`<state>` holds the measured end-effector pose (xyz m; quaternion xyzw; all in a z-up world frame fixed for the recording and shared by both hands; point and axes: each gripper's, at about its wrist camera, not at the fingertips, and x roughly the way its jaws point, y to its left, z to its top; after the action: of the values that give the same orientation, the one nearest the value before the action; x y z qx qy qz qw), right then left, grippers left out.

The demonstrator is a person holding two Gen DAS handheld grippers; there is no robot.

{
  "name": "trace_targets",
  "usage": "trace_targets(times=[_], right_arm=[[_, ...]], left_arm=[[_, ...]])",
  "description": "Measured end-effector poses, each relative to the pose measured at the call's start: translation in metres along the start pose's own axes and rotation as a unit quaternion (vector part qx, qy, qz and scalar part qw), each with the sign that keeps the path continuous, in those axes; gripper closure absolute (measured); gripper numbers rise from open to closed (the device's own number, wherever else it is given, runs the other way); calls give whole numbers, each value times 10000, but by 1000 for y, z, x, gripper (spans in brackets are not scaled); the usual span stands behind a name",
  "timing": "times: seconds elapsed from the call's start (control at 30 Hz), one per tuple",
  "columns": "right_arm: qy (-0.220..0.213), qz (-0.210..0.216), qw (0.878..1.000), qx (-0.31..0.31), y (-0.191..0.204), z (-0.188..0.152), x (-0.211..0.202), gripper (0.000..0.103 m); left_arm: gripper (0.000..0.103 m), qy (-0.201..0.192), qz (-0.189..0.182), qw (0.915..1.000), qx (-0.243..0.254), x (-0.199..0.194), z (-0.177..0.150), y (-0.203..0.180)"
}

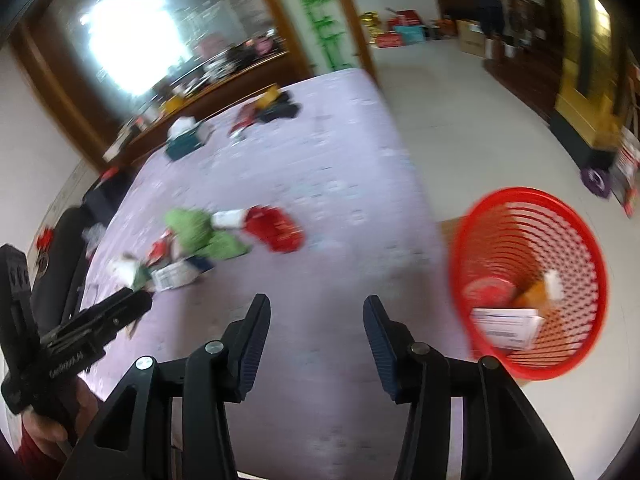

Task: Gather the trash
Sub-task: 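Return both tools to the table and reach toward the white cloth and red packet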

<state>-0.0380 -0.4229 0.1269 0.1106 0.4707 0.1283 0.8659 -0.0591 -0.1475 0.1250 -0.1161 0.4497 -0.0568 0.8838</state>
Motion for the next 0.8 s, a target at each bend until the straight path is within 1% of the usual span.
trace_targets(times=[0.13,0.2,0.27,0.33,0.4,0.43,0.47,0.5,0.57,0.63,0.67,0.8], right_arm=[[67,97,9996,-247,34,-2,11,48],[93,121,9992,-379,51,-2,17,48],[101,139,9988,-466,61,-3,19,48],[115,115,9983,-552,70,-5,21,47],[133,80,9981,-595,76,-5,22,45],[145,64,9981,-603,78,-6,22,45],[154,41,9980,-607,79,-6,22,45],[162,12,9980,-609,79,-6,22,45],[169,-46,9980,-613,79,-7,21,45],[183,-123,9978,-631,77,-7,19,45],[182,-159,9977,-635,76,-8,18,45],[180,-311,9976,-598,69,-6,14,44]], left_arm=[[41,6,399,9970,-668,-14,-7,71],[40,-15,624,9938,-920,-18,-10,102],[40,56,878,9886,-1226,-16,-12,135],[40,134,913,9835,-1558,-10,-13,163],[39,276,952,9762,-1931,-1,-13,189],[39,305,872,9732,-2107,3,-13,199],[39,334,760,9708,-2251,8,-11,207],[39,412,724,9688,-2335,15,-9,213],[39,487,674,9674,-2392,26,-6,218],[39,460,654,9665,-2439,33,-1,220],[39,439,598,9674,-2422,37,2,220],[39,505,699,9669,-2400,56,8,221]])
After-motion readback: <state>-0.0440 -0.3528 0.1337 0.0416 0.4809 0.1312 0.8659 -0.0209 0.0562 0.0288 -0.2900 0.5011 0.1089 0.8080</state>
